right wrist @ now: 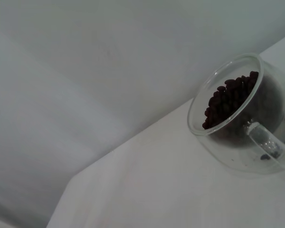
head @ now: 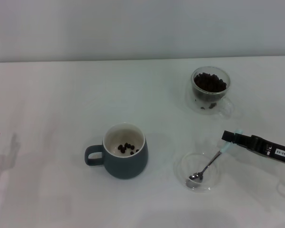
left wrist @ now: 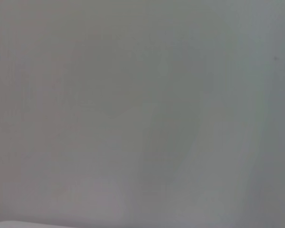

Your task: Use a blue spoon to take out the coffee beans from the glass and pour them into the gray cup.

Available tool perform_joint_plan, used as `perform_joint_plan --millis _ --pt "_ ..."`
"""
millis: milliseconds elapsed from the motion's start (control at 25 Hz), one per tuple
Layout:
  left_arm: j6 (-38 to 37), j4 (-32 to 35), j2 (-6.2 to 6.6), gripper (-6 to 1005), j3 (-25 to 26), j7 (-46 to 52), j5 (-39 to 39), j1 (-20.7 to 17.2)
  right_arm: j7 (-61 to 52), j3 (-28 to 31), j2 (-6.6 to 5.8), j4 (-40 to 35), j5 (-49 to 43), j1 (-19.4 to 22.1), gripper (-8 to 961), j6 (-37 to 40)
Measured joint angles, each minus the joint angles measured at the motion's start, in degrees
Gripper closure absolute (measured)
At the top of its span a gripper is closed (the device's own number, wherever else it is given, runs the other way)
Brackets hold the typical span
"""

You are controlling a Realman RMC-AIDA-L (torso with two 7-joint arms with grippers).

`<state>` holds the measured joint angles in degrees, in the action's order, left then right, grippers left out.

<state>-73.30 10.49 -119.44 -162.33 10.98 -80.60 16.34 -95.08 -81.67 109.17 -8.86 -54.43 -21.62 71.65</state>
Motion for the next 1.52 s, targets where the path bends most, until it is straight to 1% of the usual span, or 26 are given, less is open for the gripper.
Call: perform_joint_plan --millis 320,440,600,760,880,1000,1120,1160,1200,1240,1280,1360,1400,1440,1480,1520 --pt "-0.1 -0.1 0.08 211 0.0 0.0 0.0 0.0 0.3 -0.1 0.01 -0.1 -0.1 -0.2 799 -0.3" --pt "-0.1 -0.1 0.09 211 0.0 0.0 0.0 0.0 0.4 -0.1 -0.25 -0.4 -0.1 -0.3 796 -0.4" --pt "-0.2 -0.1 0.09 211 0.0 0.0 0.0 0.0 0.5 0.1 -0.94 -0.8 0.0 -0.3 705 -0.5" --pt "-0.4 -0.1 0.09 210 0.0 0.0 -0.1 -0.1 0.6 1.7 -1.81 -0.9 0.3 0.1 628 -1.6" --pt "-0.5 -0.1 0.09 211 0.0 0.0 -0.1 -0.4 2.2 4.6 -2.29 -1.4 0.3 0.8 582 -1.9" --pt "-0.5 -0.1 0.09 211 0.0 0.0 -0.1 -0.5 4.7 8.6 -2.64 -1.7 0.3 1.6 473 -1.8" --pt "-0.5 -0.1 0.09 211 0.0 0.0 -0.1 -0.5 8.7 13.2 -2.61 -3.2 0.3 3.0 363 -1.5" --pt "-0.5 -0.2 0.09 211 0.0 0.0 -0.1 -0.6 11.0 15.2 -2.29 -4.3 0.3 3.8 250 -1.5" --pt "-0.5 -0.2 0.09 211 0.0 0.0 -0.1 -0.6 13.9 18.0 -1.66 -5.5 0.3 4.5 136 -1.6" --pt "-0.4 -0.2 0.09 211 0.0 0.0 -0.1 -0.6 17.7 20.9 -0.91 -6.4 0.3 5.1 136 -1.8" --pt "-0.4 -0.2 0.09 211 0.0 0.0 -0.2 -0.6 22.2 24.5 0.13 -7.1 0.4 5.5 135 -1.8" --pt "-0.3 -0.2 0.04 211 0.1 0.0 -0.7 -0.6 34.4 34.1 3.34 -8.0 0.5 5.9 134 -1.7" --pt "-0.3 -0.2 0.03 211 0.1 0.0 -1.0 -0.6 40.4 38.3 4.52 -7.7 0.6 5.9 134 -1.2" --pt "-0.3 -0.2 0.01 211 0.1 0.0 -1.2 -0.6 48.9 43.6 5.66 -6.3 1.2 5.4 133 0.1" --pt "-0.3 0.0 0.0 211 0.1 0.0 -1.4 -0.4 61.1 49.6 6.02 -1.2 2.7 4.0 133 3.2" --pt "-0.3 0.0 0.0 211 0.1 0.0 -1.4 -0.4 61.1 49.6 6.02 -1.2 2.7 4.0 132 3.2"
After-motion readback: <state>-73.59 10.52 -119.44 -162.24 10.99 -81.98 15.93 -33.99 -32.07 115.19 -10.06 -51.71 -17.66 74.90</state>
